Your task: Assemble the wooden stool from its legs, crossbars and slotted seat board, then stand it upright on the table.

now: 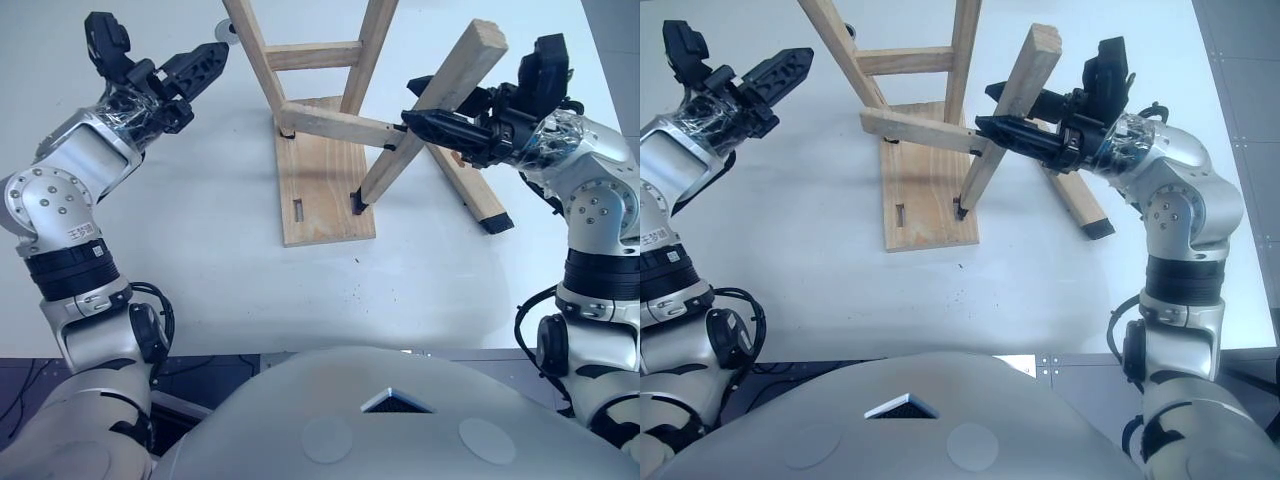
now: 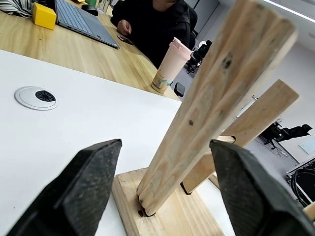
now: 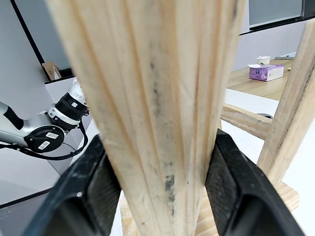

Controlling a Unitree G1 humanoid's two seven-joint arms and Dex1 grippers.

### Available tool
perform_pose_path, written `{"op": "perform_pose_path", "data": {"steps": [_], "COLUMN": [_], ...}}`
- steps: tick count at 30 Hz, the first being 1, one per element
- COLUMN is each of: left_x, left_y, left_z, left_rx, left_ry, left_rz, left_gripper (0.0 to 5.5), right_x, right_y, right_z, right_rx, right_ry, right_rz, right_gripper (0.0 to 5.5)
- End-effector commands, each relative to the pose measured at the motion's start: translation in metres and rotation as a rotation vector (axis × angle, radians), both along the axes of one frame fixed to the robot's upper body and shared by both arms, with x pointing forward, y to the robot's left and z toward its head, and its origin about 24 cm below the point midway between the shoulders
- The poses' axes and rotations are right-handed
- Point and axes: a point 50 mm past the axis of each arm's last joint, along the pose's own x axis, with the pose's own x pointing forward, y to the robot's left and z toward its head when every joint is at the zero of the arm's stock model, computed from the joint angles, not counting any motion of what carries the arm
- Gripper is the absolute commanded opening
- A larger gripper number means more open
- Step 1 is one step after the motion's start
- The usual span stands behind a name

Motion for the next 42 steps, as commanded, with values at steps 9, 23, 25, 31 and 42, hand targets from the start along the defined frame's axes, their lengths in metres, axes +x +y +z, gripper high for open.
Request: {"op": "perform_pose_path", "data": {"steps": [9,23,25,31,42], "left_x": [0.000,0.002,0.001,-0.008,-0.026], "left_y": [-0.004,-0.008,-0.007,-0.009,-0.015], "left_z": [-0.007,-0.010,-0.010,-0.014,-0.037], "left_rx": [-0.002,-0.014,-0.015,-0.045,-0.120], "left_ry": [0.021,0.020,0.021,0.023,0.051], "left_rz": [-0.008,-0.010,-0.009,0.007,0.113], "left_gripper": [3.28,3.28,3.28,3.28,3.28], "right_x": [0.000,0.004,0.004,0.008,-0.013], "right_y": [0.003,-0.002,-0.006,-0.014,0.006], "right_z": [-0.001,-0.017,-0.020,-0.002,-0.011], "right_rx": [0.010,-0.082,-0.127,-0.345,-0.542], "right_ry": [0.017,0.049,0.049,-0.032,-0.071], "right_rz": [0.009,0.008,0.012,0.170,0.274], "right_gripper": [2.15,2.14,2.13,2.13,2.08]}}
